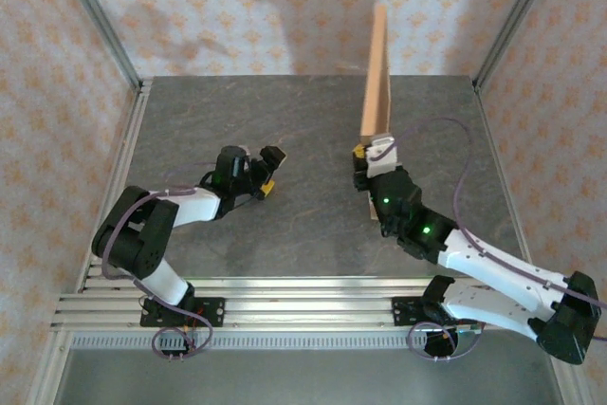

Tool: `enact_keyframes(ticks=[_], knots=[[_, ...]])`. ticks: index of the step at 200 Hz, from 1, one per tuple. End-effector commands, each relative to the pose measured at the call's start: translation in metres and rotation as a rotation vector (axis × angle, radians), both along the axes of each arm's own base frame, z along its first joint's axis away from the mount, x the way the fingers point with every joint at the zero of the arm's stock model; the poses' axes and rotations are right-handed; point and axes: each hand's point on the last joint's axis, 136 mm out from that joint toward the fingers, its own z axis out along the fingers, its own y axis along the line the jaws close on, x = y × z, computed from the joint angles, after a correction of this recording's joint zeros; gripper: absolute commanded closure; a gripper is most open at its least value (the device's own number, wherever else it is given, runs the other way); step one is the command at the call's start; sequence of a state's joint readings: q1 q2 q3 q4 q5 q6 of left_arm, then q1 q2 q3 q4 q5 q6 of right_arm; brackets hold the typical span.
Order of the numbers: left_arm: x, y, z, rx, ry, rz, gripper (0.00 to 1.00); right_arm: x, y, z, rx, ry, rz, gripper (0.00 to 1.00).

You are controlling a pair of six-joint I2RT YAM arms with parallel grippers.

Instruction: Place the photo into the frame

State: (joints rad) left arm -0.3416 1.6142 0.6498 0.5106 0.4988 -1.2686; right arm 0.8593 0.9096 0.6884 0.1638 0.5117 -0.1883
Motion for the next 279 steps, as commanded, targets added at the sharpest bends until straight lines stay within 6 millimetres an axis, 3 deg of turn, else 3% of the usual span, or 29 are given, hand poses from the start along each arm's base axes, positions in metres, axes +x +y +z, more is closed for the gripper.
enact_keyframes(ticks=[1,84,136,165,212,269,272,279], knots=[[0.010,-0.014,0.015,-0.046,-0.044,-0.024,0.00,-0.005,-0.023,-0.018,0.182,0.082,-0.093,1.00],[0.017,-0.051,0.025,-0.054,-0.063,-0.108,0.00,-0.025,-0.097,-0.055,0.368,0.154,-0.387,1.00],[0.011,-0.079,0.023,-0.012,-0.057,-0.208,0.00,-0.026,-0.127,-0.073,0.432,0.252,-0.480,1.00],[0.006,-0.091,0.018,0.110,-0.055,-0.285,0.00,-0.021,-0.128,-0.097,0.503,0.343,-0.499,1.00],[-0.001,-0.097,0.014,0.448,-0.056,-0.434,0.01,-0.022,-0.131,-0.127,0.582,0.404,-0.556,1.00],[0.005,-0.118,0.004,0.580,-0.058,-0.546,0.05,-0.040,-0.134,-0.147,0.641,0.493,-0.593,1.00],[0.005,-0.119,-0.007,0.596,-0.037,-0.559,0.05,-0.041,-0.134,-0.149,0.643,0.497,-0.593,1.00],[0.004,-0.124,-0.011,0.616,-0.032,-0.578,0.05,-0.043,-0.133,-0.152,0.651,0.505,-0.592,1.00]])
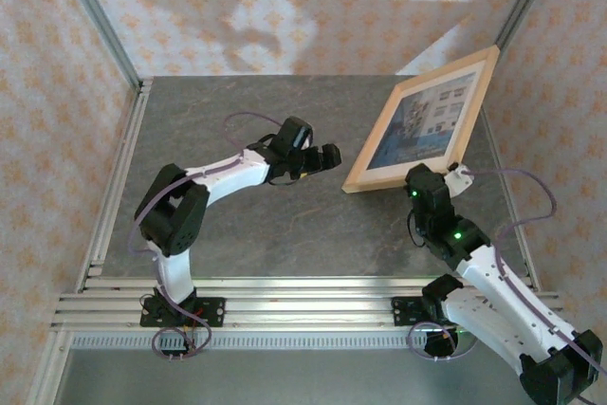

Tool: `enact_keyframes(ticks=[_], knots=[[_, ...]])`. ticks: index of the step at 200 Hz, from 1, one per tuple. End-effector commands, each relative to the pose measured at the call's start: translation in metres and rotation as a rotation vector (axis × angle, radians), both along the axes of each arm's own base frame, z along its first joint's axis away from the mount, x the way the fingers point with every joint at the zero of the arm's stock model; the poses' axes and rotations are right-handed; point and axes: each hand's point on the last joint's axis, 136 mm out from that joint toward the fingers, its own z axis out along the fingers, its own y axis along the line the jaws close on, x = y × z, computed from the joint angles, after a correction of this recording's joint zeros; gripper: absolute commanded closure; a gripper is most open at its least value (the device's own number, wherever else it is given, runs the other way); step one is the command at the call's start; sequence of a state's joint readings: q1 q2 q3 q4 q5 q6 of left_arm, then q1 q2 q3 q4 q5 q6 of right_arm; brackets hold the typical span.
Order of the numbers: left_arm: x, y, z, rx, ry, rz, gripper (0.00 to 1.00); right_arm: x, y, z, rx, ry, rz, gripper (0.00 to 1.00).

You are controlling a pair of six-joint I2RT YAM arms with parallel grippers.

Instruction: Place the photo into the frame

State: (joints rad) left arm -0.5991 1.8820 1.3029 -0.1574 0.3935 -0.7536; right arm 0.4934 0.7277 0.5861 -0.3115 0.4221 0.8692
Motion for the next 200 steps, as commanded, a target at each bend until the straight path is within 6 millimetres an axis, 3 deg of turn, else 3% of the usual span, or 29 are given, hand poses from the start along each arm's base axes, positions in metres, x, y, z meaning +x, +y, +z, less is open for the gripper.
enact_keyframes(ticks=[1,130,200], knots=[[-0.010,-0.003,-0.026,0.163,0.029,-0.081,0.05,-0.028,-0.004,-0.059,-0.085,0.235,0.059,1.00],[0.008,-0.031,-0.063,0.304,0.081,-0.167,0.05,-0.038,-0.005,-0.097,-0.051,0.283,0.046,1.00],[-0.011,-0.013,-0.088,0.399,0.150,-0.218,0.12,-0.049,-0.013,-0.117,-0.048,0.324,0.005,1.00]])
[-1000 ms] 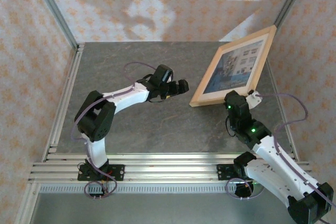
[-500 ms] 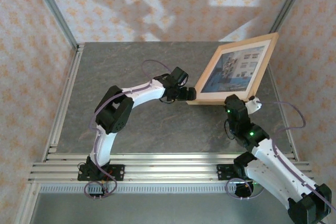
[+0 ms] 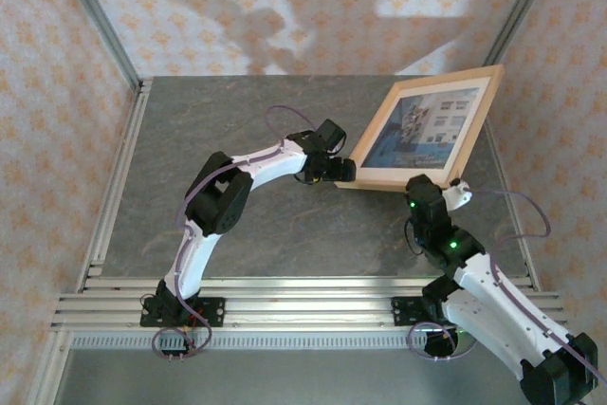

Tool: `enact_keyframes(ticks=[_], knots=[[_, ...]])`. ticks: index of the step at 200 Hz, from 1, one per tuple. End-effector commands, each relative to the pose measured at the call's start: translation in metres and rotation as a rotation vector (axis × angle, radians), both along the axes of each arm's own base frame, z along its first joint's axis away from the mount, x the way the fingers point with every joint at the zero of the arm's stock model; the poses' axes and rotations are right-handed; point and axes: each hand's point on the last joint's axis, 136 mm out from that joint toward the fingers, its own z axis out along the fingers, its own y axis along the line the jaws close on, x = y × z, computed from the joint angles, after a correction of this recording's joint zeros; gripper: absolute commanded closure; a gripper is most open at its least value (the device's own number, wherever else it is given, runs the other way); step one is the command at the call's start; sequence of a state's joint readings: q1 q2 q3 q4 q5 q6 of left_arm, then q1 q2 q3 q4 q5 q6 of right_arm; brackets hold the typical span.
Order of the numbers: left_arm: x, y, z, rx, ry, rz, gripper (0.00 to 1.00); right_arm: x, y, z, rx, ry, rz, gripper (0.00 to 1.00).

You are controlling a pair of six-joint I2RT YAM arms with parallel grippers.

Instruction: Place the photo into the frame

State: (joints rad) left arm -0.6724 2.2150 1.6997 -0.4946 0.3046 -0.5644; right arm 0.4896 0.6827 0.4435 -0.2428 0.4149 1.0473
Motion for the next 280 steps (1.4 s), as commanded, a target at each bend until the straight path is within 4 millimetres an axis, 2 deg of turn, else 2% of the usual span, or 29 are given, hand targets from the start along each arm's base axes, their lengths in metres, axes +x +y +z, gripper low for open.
enact_keyframes(ticks=[1,30,72,105,144,157,162,186,216,280], knots=[[-0.020,0.023,-0.023,0.117,0.062,-0.040,0.12,-0.040,-0.009,-0.077,-0.181,0.329,0.102,1.00],[-0.037,0.039,-0.032,0.149,0.090,-0.039,0.12,-0.044,-0.011,-0.085,-0.154,0.340,0.077,1.00],[-0.067,0.063,-0.045,0.197,0.150,-0.032,0.13,-0.042,-0.002,-0.091,-0.128,0.358,0.106,1.00],[-0.080,0.089,-0.041,0.265,0.147,-0.013,0.13,-0.038,0.005,-0.099,-0.099,0.369,0.122,1.00],[-0.094,0.125,-0.027,0.346,0.117,0.013,0.14,-0.030,0.020,-0.105,-0.062,0.368,0.173,1.00],[-0.100,0.138,-0.030,0.372,0.135,0.024,0.14,-0.028,0.023,-0.108,-0.057,0.377,0.184,1.00],[-0.100,0.141,-0.022,0.364,0.118,0.031,0.14,-0.028,0.025,-0.109,-0.053,0.378,0.187,1.00],[-0.108,0.156,-0.026,0.387,0.138,0.048,0.14,-0.023,0.032,-0.113,-0.033,0.376,0.206,1.00],[-0.112,0.168,-0.031,0.414,0.148,0.065,0.14,-0.017,0.037,-0.116,-0.029,0.397,0.212,1.00],[-0.110,0.176,-0.032,0.429,0.144,0.080,0.14,-0.010,0.035,-0.126,-0.009,0.411,0.140,1.00]])
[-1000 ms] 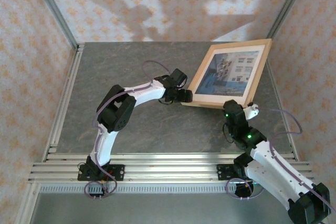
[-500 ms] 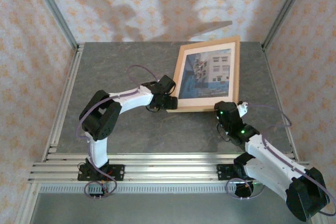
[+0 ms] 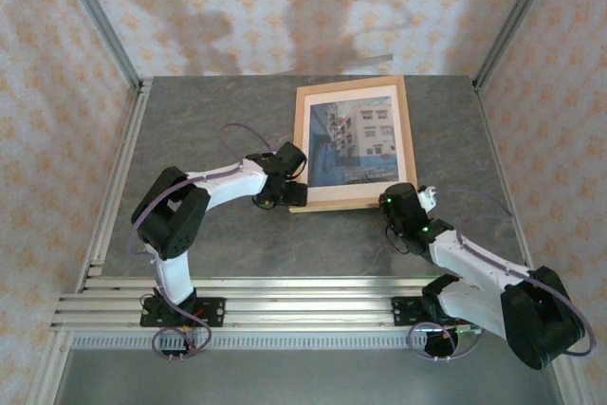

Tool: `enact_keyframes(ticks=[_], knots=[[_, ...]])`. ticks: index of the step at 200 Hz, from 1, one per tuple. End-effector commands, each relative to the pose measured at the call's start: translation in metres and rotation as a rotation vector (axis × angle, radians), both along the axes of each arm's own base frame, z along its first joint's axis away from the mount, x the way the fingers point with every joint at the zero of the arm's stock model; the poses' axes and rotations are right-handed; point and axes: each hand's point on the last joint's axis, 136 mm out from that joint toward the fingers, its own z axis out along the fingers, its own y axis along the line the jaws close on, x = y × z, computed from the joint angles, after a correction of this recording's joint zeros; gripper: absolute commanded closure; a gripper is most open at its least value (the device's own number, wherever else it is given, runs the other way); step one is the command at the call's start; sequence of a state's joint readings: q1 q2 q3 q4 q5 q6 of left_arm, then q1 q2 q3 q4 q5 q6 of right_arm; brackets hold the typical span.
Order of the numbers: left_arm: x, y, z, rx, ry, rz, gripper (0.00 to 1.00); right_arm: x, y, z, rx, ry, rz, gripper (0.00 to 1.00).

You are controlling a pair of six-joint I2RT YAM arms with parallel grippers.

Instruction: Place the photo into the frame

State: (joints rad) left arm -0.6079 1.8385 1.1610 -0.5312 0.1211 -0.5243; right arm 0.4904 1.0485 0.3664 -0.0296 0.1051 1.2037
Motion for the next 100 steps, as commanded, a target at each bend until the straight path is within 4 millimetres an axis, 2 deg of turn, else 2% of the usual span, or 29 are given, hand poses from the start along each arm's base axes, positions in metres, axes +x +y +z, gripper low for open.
enact_keyframes(ticks=[1,56,100], knots=[[-0.028,0.039,-0.019,0.158,0.105,-0.005,0.14,-0.018,-0.024,-0.026,-0.210,0.114,0.030,1.00],[-0.030,0.042,-0.018,0.163,0.105,0.004,0.13,-0.006,-0.016,-0.039,-0.225,0.166,0.031,1.00],[-0.031,0.046,-0.017,0.180,0.099,0.012,0.13,-0.005,-0.016,-0.044,-0.227,0.188,0.008,1.00]])
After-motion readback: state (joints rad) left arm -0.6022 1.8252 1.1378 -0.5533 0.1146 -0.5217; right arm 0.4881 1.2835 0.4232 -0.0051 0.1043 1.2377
